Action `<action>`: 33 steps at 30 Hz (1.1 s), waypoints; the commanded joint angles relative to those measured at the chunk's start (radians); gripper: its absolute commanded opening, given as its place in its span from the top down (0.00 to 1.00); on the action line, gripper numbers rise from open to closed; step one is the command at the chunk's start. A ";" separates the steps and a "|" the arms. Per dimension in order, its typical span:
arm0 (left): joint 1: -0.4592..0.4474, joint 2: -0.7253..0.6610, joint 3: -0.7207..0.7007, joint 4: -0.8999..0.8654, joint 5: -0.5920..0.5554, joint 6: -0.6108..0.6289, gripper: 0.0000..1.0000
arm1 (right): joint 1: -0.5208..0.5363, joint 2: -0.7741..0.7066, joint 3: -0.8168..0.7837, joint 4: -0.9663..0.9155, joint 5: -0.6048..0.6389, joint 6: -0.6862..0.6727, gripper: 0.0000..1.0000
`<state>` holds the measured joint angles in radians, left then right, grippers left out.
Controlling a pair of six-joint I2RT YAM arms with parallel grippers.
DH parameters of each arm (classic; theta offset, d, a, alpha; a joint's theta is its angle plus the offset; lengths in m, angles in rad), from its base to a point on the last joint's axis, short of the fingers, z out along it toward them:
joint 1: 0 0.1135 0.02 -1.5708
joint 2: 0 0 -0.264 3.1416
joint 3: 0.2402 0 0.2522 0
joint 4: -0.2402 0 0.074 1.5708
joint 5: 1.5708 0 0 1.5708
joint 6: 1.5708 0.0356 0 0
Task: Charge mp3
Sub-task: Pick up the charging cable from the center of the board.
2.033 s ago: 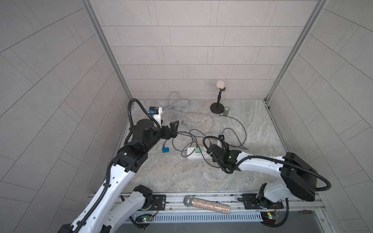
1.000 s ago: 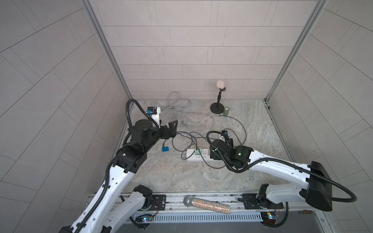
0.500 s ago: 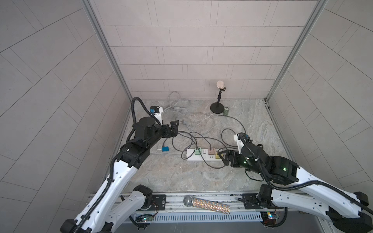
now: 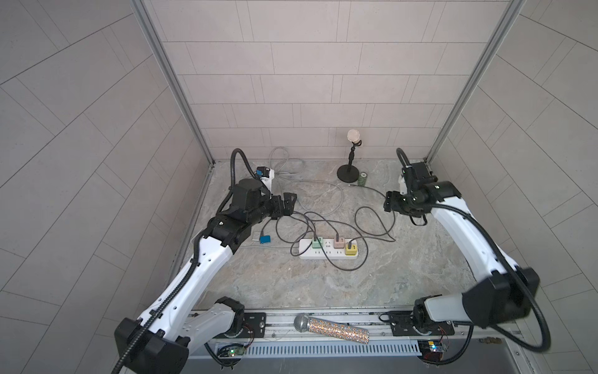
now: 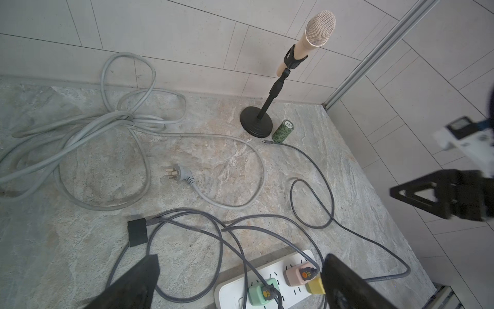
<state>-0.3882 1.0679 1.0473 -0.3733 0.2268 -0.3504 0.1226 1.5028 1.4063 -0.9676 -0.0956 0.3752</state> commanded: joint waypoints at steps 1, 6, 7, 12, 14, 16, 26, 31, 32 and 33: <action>0.005 -0.007 0.022 -0.009 0.026 0.014 0.01 | -0.016 0.180 0.158 -0.031 0.071 -0.211 0.29; 0.006 0.019 0.020 -0.028 0.036 0.019 0.01 | -0.024 0.487 0.398 -0.028 0.092 -0.306 0.38; 0.006 0.023 0.021 -0.030 0.032 0.019 0.01 | -0.024 0.518 0.424 -0.018 0.102 -0.317 0.39; 0.008 0.042 0.020 -0.030 0.035 0.027 0.01 | -0.030 0.689 0.594 -0.031 0.134 -0.413 0.41; 0.008 0.054 0.019 -0.027 0.036 0.026 0.01 | -0.038 0.740 0.647 -0.041 0.144 -0.441 0.41; 0.011 0.064 0.019 -0.023 0.038 0.026 0.01 | -0.051 0.779 0.687 -0.039 0.138 -0.459 0.41; 0.022 0.096 0.023 -0.009 0.045 0.025 0.01 | -0.096 0.940 0.833 -0.064 0.056 -0.517 0.41; 0.026 0.104 0.031 -0.013 0.046 0.019 0.01 | -0.112 0.989 0.873 -0.069 0.037 -0.512 0.42; 0.027 0.103 0.031 -0.013 0.045 0.020 0.01 | -0.112 1.000 0.884 -0.073 0.031 -0.513 0.42; 0.028 0.101 0.031 -0.014 0.046 0.020 0.01 | -0.112 1.007 0.893 -0.077 0.033 -0.513 0.42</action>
<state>-0.3679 1.1702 1.0473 -0.3950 0.2691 -0.3401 0.0143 2.4908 2.2650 -1.0058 -0.0444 -0.1059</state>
